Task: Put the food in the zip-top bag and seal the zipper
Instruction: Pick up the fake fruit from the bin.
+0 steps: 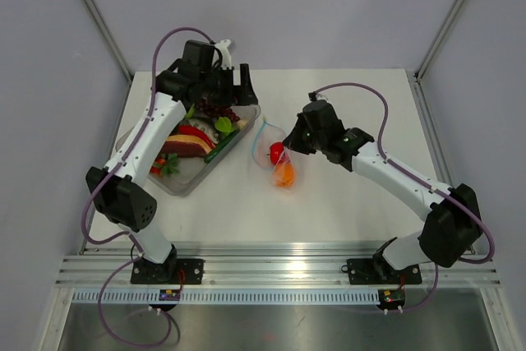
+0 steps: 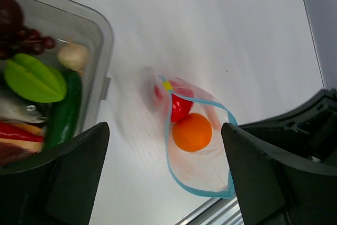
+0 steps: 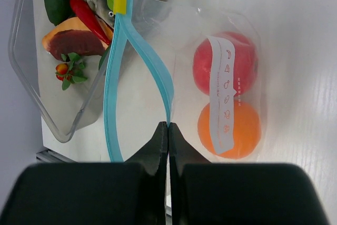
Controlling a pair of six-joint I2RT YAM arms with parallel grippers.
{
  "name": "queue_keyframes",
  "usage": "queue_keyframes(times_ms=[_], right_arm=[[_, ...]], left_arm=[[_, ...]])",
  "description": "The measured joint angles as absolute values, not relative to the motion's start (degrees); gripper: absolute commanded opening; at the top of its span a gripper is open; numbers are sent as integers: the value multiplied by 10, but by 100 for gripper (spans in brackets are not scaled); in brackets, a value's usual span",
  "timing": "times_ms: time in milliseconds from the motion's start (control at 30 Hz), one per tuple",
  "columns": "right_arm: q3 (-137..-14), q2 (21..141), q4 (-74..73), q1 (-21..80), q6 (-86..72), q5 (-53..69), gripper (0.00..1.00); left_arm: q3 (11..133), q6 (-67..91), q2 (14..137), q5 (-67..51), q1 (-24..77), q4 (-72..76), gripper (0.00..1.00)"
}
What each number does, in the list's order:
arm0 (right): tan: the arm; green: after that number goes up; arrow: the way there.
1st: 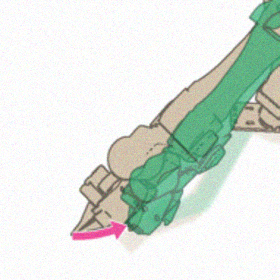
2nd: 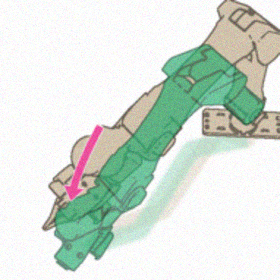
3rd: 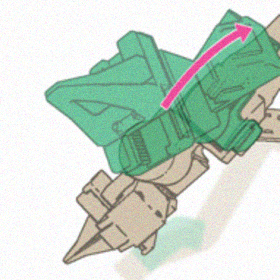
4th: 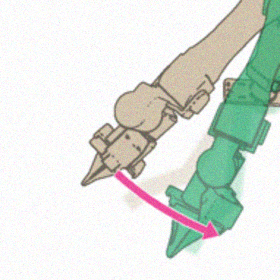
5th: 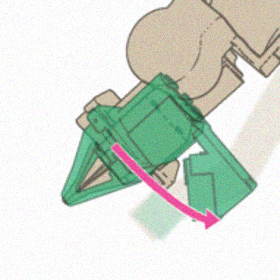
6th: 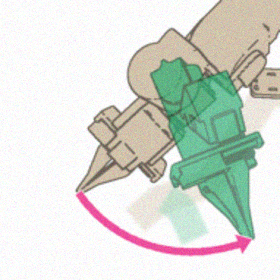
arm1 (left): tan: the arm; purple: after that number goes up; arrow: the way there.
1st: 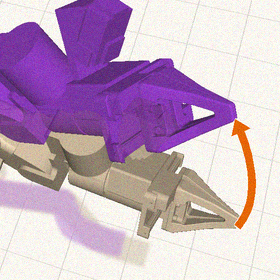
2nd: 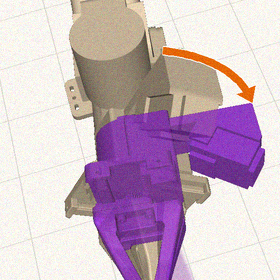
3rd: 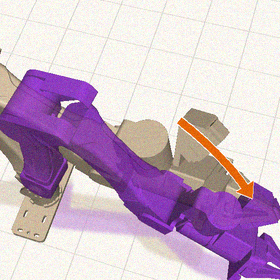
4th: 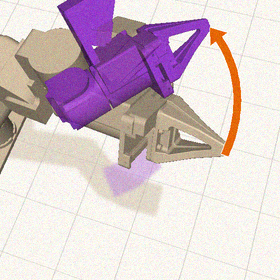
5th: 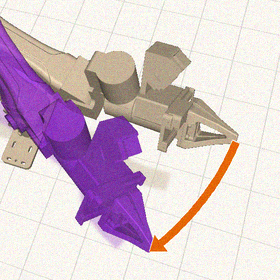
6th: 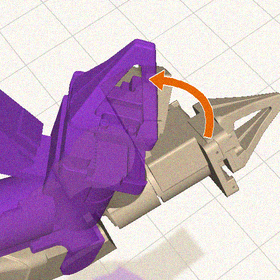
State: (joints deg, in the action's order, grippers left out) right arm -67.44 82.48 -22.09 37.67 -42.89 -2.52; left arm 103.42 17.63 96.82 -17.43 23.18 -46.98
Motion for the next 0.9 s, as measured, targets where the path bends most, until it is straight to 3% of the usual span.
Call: queue_keyframes(times_ms=[200,300,733,900], right_arm=[[-681,834,-221,377,-429,-25,0],[-681,835,-221,377,-429,-24,0],[-681,836,-222,377,-428,-21,0],[-682,842,-221,377,-428,-18,0]], left_arm=[[1065,178,986,-157,145,-470,92],[1065,183,1008,-142,124,-469,85],[1017,203,1120,-78,122,-452,67],[1019,222,1163,-46,129,-442,69]])
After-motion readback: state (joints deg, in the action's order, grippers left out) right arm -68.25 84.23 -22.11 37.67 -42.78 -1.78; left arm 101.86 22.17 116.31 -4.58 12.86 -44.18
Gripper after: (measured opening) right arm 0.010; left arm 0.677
